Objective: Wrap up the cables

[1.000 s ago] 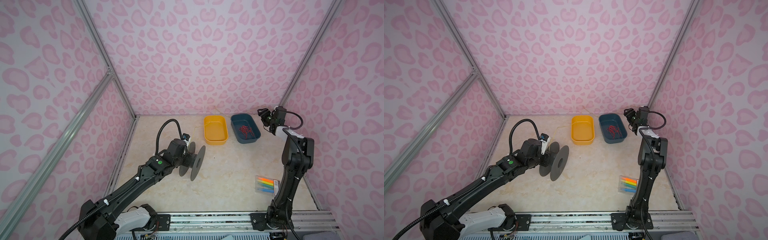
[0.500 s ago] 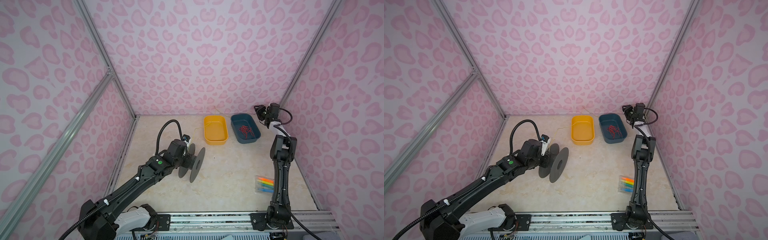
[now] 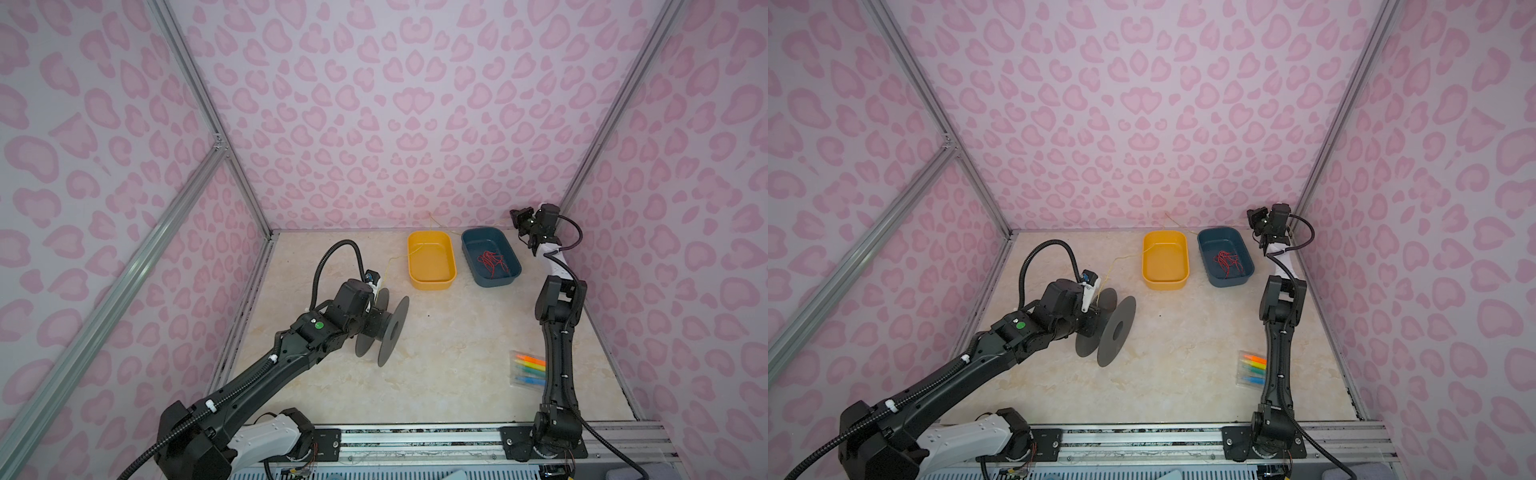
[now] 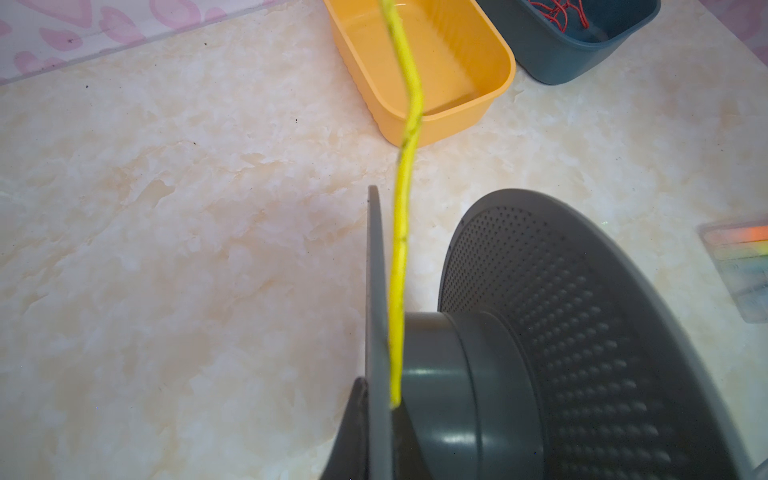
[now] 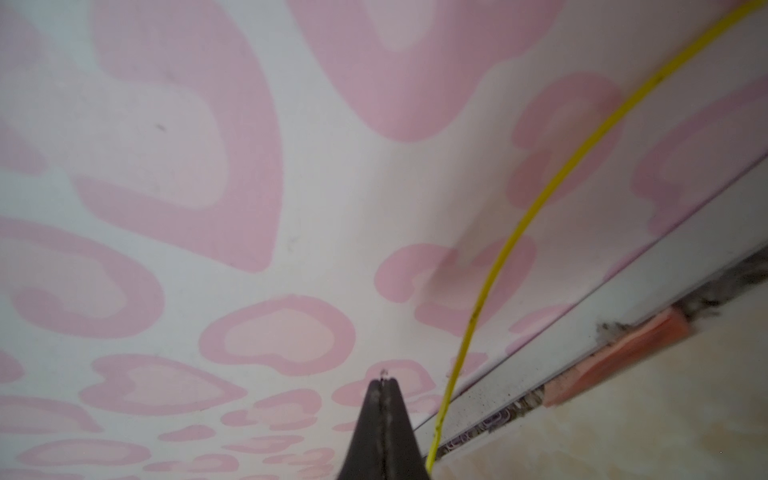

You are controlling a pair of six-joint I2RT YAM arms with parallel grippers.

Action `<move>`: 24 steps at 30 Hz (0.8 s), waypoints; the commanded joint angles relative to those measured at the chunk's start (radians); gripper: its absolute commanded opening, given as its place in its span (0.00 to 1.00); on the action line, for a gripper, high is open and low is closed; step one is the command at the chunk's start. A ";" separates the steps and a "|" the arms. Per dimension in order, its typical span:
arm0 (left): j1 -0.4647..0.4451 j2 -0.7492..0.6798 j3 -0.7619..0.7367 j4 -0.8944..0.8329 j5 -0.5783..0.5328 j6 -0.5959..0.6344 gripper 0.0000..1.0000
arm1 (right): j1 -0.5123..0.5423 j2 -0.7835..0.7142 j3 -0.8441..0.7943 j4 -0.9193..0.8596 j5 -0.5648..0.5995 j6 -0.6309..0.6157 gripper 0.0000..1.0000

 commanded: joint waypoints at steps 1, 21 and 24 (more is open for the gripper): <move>0.000 0.001 0.025 0.024 -0.013 0.009 0.04 | -0.001 0.018 0.024 0.043 -0.025 0.027 0.00; 0.001 0.052 0.082 -0.007 -0.002 0.022 0.04 | -0.022 0.118 0.164 -0.049 -0.010 0.006 0.52; 0.001 0.052 0.089 -0.007 0.003 0.026 0.04 | -0.021 0.141 0.147 0.056 0.009 0.049 0.43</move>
